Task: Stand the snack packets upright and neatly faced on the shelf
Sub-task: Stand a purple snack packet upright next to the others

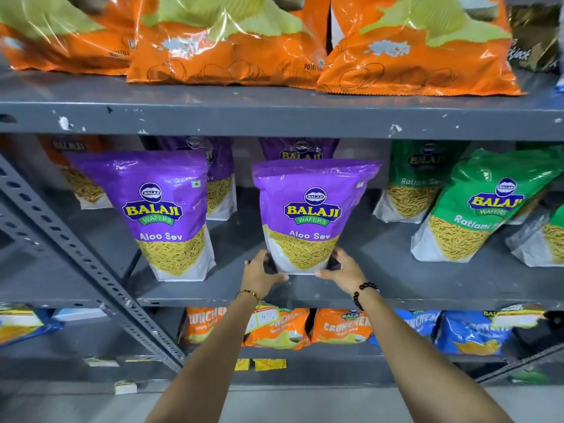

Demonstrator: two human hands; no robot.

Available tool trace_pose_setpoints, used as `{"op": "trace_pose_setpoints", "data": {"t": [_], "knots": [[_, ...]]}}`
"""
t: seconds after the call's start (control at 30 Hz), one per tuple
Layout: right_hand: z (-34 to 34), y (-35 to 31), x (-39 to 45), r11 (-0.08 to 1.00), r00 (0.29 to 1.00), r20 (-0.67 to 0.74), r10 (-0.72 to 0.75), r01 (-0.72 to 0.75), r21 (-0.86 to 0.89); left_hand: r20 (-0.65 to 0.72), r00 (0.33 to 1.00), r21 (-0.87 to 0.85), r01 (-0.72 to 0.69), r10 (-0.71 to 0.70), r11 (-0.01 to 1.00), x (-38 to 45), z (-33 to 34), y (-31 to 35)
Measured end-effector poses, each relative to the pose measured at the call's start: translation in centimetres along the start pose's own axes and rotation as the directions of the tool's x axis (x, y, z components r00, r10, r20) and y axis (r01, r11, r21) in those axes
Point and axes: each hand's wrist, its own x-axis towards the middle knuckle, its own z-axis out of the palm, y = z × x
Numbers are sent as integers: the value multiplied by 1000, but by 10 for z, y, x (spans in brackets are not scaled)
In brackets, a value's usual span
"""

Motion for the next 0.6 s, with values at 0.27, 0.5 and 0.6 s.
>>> {"op": "trace_pose_setpoints", "data": {"t": [0.27,0.5,0.6], "knots": [[4,-4,-11,1000,1000,-13,21,-21,-21,-54,999,35,6,-4,999,-11,-1,-2],[9,-10,-15,997,998,-64,1,-5,-72,-43,998,26,41,-40,999,-14,2,2],[10,-13,-15,995,998,-69,-3,-4,-95,-60,998,31,32,-30,999,-15,0,1]]}}
